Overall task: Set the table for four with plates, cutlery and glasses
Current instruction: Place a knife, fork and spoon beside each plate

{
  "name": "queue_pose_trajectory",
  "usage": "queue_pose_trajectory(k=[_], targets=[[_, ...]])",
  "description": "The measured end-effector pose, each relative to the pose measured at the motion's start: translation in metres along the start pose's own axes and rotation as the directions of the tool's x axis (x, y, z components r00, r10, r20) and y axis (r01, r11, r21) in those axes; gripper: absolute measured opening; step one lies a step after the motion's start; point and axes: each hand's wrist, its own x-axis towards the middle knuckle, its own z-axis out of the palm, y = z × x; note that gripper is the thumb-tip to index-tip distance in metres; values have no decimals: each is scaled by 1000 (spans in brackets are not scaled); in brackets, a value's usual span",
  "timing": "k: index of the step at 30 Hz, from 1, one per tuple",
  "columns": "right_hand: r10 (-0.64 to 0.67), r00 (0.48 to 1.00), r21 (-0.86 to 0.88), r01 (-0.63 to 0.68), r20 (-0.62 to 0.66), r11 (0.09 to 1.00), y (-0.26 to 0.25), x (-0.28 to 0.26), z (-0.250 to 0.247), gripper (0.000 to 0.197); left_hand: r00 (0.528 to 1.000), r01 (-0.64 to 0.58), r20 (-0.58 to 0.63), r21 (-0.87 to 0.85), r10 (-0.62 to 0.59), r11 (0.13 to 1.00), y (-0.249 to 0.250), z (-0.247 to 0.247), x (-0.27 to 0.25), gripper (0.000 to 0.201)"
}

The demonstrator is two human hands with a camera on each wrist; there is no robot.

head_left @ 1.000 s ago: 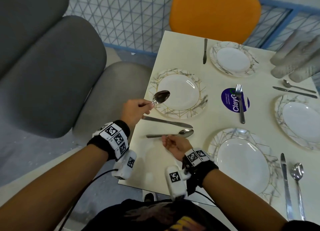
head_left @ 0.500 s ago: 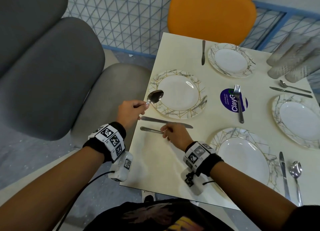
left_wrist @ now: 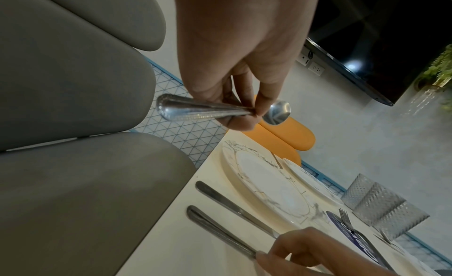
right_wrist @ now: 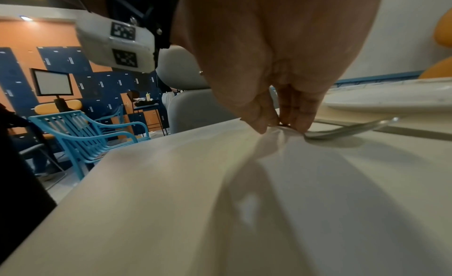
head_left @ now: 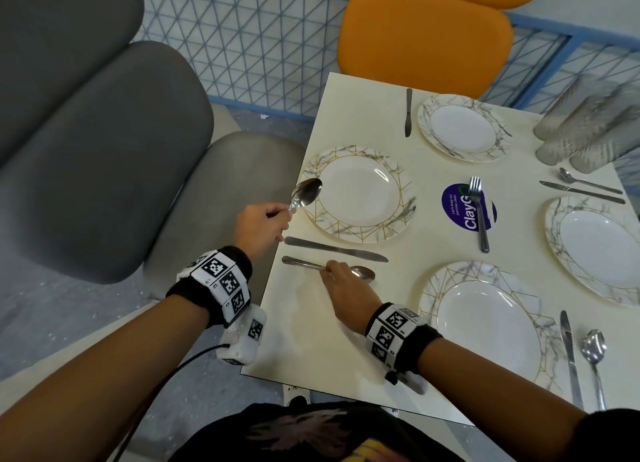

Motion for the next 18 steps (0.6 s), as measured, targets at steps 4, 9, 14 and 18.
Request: queue_pose_trajectory(k=[4,9,14,18], targets=[[6,1000,13,-6,-21,1000,-3,4,0,56,1000,-6,6,0,6,1000,-1,-1,1,20],[33,999,31,-32,-30,999,-6,10,2,55,1000,-3,-11,1,3,1000,-2,-3,1,20],[35,998,27,-34,-47,999,-5,12,3,53,1000,-8,-25,-2,7,1000,-1,-6,-1,18],[51,997,38,-49,-56,998,-3,9,6,52,1000,-11,-17,-15,10,1000,0,-7,-2,19]])
